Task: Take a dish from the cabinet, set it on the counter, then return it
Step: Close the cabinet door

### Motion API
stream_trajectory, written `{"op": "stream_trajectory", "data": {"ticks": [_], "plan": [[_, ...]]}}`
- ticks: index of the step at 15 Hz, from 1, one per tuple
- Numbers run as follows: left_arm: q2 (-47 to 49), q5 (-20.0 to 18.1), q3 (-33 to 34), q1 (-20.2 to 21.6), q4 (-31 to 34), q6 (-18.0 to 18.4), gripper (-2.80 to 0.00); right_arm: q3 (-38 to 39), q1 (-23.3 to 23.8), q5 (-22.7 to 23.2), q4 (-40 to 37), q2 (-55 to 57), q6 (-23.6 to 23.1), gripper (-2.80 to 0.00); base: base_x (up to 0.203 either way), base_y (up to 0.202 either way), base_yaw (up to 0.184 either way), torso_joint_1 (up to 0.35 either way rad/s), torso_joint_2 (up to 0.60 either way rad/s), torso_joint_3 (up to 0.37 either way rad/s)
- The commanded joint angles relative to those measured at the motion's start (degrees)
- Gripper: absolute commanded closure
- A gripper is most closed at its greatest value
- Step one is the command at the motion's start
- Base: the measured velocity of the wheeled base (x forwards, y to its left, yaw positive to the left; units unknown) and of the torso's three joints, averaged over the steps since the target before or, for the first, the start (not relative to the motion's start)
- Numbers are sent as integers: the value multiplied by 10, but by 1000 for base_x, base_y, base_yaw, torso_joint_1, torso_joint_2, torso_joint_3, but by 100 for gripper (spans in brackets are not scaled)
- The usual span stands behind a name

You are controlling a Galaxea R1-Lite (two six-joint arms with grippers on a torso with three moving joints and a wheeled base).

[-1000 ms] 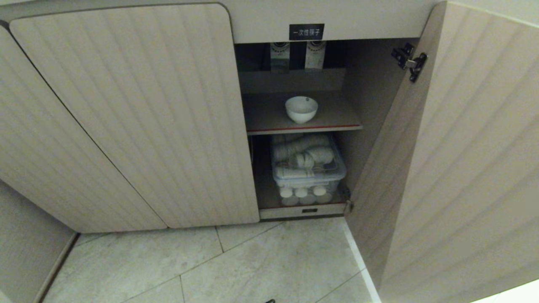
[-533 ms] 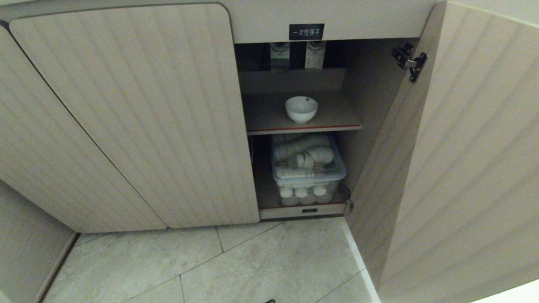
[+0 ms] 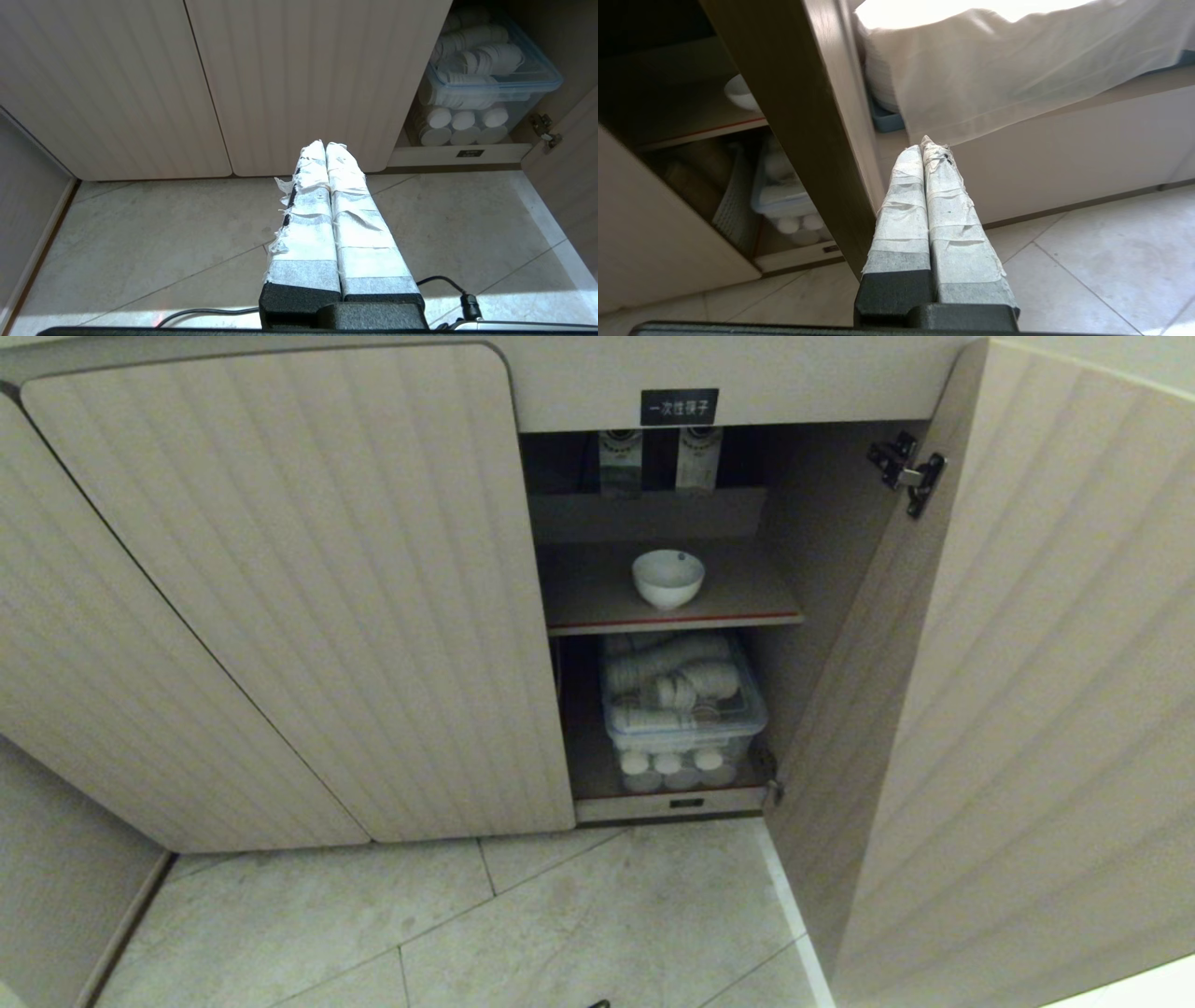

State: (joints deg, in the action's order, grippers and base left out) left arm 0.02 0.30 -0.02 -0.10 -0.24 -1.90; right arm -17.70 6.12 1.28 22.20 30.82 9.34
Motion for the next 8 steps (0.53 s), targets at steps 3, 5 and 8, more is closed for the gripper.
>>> {"op": "stream_trajectory", "data": {"ticks": [3, 5, 8], "plan": [[0, 0, 0, 0, 0, 0, 0, 6, -44, 0, 4, -1, 4, 0, 0, 0, 0, 0, 0, 0], [0, 0, 0, 0, 0, 0, 0, 14, -55, 1, 4, 0, 13, 0, 0, 0, 0, 0, 0, 0], [0, 0, 0, 0, 0, 0, 0, 21, -73, 33, 7, -1, 24, 0, 0, 0, 0, 0, 0, 0]]}}
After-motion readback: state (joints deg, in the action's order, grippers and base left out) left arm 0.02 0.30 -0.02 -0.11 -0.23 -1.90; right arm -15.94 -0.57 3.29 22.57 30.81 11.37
